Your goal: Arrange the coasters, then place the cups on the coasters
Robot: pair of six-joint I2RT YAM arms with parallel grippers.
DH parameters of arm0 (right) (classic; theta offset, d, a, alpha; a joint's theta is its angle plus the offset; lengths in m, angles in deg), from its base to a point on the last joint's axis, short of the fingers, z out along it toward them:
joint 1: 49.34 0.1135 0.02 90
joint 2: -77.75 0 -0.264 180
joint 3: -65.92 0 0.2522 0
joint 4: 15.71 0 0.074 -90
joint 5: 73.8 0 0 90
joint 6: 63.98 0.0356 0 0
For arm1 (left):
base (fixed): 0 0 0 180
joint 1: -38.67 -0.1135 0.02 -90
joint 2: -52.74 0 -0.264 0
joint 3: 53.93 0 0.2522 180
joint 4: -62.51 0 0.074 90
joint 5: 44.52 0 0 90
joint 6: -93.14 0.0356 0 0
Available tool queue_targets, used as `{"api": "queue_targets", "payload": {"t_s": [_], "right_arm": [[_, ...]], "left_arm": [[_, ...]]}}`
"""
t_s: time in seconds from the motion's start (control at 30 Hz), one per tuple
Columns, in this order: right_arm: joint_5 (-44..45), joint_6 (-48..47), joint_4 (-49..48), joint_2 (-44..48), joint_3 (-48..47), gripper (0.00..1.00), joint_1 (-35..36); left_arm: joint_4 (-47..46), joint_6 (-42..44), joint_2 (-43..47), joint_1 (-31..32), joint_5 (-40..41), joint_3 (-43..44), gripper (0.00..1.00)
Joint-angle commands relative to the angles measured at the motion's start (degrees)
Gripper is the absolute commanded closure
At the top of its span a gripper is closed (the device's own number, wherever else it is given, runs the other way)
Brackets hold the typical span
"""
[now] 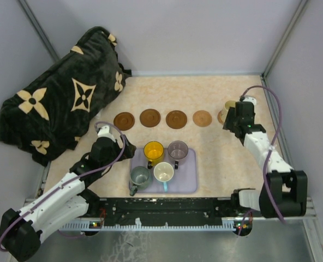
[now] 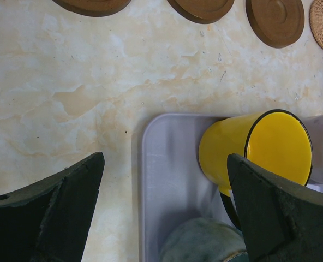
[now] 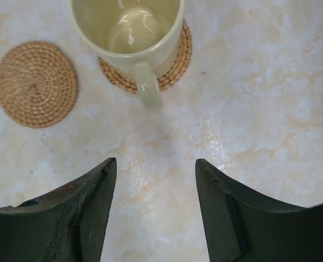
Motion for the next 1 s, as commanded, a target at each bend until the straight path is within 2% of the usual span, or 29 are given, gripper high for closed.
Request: {"api": "queue_targets", "payload": {"t_s": [0.0,0.2,0.4,0.63,0.97], "right_arm": [[-2.8,5.4,4.7,11.5,0.2,0.41,4.1],[-4.7,12.8,14.1,23.3,2.7,0.44,15.0],[-0.2,21.3,20.4,28.4,4.3,0.46,30.1],[5.1,27.1,19.5,23.7,3.8,0.48,43.9],[6.1,30.3,13.6,12.5,1.8,0.37,51.6]], "left_arm": [[-0.5,-0.1,-0.3,0.1,-0.8,0.1,0.00],[-0.6,0.5,-1.6,0.1,-1.0,0.5,0.00],[-0.4,0.9,-2.0,0.1,-0.9,0.8,0.00],[0.2,0.5,-1.8,0.1,-1.3,0.8,0.00],[0.6,0.2,-0.8,0.1,-1.4,-0.1,0.00]]}}
